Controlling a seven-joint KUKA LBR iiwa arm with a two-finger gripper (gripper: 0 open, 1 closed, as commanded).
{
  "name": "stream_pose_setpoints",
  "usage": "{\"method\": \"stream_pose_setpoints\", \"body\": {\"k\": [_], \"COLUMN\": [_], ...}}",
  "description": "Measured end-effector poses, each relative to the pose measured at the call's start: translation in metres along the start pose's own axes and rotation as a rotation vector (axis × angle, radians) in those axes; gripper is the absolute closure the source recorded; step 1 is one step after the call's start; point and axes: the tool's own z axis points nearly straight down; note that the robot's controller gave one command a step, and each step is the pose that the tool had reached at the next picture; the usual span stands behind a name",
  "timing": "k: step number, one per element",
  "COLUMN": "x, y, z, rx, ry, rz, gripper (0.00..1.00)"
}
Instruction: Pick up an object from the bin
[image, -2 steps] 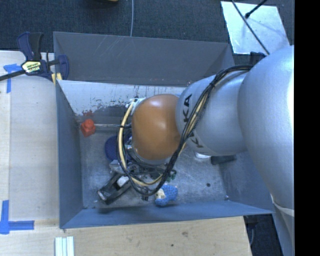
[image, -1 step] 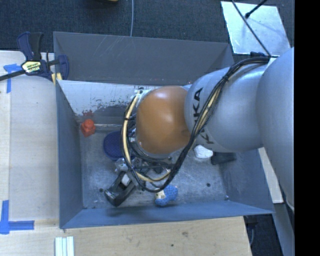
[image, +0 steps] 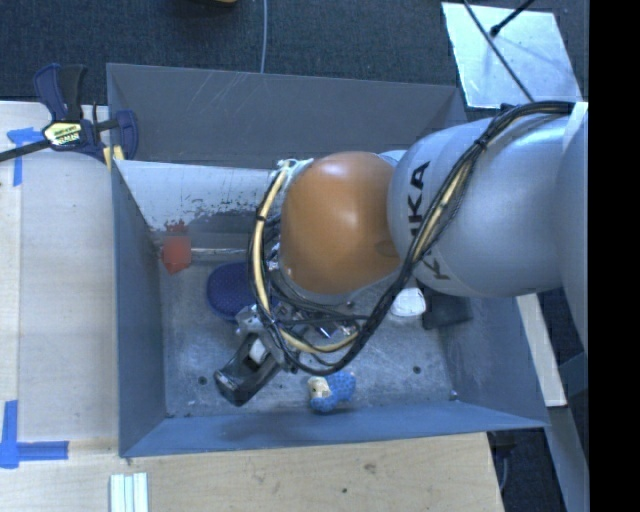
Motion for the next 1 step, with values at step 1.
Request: {"method": "stream_pose_setpoints", "body": {"k": [1], "x": [0.0006], "y": [-0.0002], "z": [-0.0257], "rx": [0.001], "ry": [-0.002], "rz": [0.004], "gripper": [1.00]}}
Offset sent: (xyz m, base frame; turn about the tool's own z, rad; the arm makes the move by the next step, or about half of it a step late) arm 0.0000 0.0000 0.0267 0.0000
